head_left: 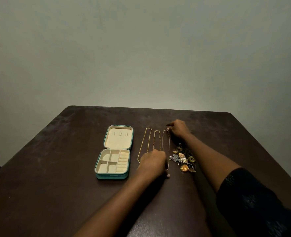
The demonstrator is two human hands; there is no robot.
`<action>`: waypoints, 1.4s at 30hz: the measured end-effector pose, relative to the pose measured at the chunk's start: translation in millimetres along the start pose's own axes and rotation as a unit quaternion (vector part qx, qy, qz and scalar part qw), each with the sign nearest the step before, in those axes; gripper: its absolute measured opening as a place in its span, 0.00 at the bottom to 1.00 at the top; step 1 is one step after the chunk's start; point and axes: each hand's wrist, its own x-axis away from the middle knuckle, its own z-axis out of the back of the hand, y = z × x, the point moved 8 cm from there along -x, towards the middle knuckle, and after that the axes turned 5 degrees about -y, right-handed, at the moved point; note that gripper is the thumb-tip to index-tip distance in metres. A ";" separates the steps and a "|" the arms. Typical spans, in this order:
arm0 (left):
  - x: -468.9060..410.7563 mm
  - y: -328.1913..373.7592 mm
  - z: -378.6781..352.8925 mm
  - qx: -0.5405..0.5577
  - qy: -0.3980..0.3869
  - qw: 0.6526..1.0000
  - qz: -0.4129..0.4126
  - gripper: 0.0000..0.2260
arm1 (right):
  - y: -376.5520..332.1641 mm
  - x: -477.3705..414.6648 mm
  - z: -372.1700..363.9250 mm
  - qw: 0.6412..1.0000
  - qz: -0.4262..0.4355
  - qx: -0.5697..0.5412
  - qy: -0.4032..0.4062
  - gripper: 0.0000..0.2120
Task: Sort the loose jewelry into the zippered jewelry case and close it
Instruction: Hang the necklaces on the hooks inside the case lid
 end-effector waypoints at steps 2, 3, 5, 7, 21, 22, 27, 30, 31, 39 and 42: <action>-1.7 1.2 -0.7 -0.018 -0.001 1.000 0.005 0.21 | -0.9 -7.4 -4.0 1.000 0.005 0.026 0.001 0.14; -2.0 2.2 -0.1 -0.027 0.002 1.000 0.003 0.21 | -1.5 -9.3 -5.4 0.999 0.007 0.041 0.003 0.14; -2.0 4.3 1.6 -0.040 0.011 0.999 -0.003 0.20 | -2.6 -10.3 -6.0 0.998 0.006 0.067 0.012 0.11; -1.4 5.5 2.7 -0.046 0.020 0.999 -0.007 0.20 | -1.4 -10.8 -6.6 0.997 -0.003 0.066 0.027 0.09; 3.5 3.8 5.1 -0.019 0.029 0.999 -0.011 0.20 | 2.9 -7.1 12.4 0.990 -0.076 -0.120 0.003 0.10; 4.8 3.7 7.7 -0.008 0.027 1.000 -0.007 0.20 | 2.9 -4.5 15.3 0.975 -0.088 -0.205 -0.016 0.12; 12.5 -2.4 18.8 0.038 0.017 0.998 0.045 0.20 | -9.0 12.8 33.3 0.844 -0.144 -0.509 -0.086 0.18; 20.0 -13.0 25.3 0.052 0.035 0.995 0.078 0.21 | -20.1 21.6 56.1 0.779 -0.143 -0.606 -0.070 0.15; 23.4 -18.0 28.0 0.058 0.045 0.993 0.088 0.21 | -24.2 27.0 63.1 0.756 -0.142 -0.636 -0.067 0.15; 44.4 -66.1 57.0 0.338 0.141 0.925 0.100 0.18 | -38.9 71.8 93.8 0.678 -0.157 -0.713 -0.082 0.12; 50.1 -73.9 52.0 0.632 0.149 0.756 0.086 0.13 | -45.1 86.4 91.2 0.660 -0.153 -0.731 -0.086 0.12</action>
